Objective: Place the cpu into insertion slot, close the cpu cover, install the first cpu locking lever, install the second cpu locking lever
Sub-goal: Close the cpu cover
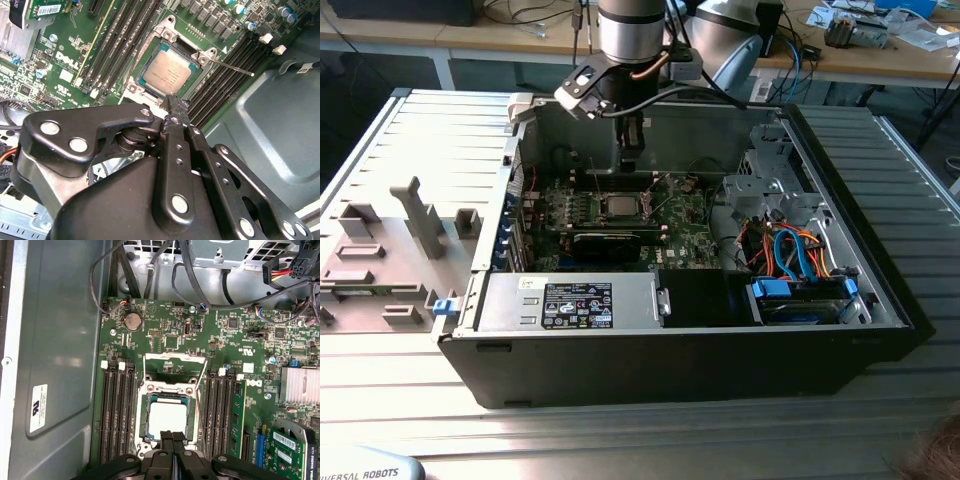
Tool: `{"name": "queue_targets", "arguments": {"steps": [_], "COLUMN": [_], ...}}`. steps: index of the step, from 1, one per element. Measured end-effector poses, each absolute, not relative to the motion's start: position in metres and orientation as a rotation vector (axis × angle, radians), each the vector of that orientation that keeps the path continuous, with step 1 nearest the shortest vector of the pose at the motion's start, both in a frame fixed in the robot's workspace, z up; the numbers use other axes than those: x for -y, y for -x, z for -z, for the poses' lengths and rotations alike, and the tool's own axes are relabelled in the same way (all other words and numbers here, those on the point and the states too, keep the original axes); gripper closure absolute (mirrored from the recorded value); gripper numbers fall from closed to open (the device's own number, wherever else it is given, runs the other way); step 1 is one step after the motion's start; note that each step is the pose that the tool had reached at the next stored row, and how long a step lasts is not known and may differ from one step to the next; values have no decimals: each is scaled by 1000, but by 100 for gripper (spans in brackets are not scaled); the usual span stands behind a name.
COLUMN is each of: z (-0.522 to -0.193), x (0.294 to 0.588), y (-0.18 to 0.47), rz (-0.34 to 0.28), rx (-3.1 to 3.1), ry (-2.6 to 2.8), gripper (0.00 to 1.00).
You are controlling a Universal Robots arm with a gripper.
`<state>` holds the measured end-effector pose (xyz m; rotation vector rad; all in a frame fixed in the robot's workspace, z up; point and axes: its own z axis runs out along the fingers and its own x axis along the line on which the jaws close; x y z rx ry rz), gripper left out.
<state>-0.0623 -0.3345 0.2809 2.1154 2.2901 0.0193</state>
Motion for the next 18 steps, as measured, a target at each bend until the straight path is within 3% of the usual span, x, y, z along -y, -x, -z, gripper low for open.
{"name": "queue_targets", "arguments": {"steps": [18], "z": [-281], "x": [334], "y": [54], "rz": [-15], "rx": [-2288], "ry": [-2114], "gripper": [89]}}
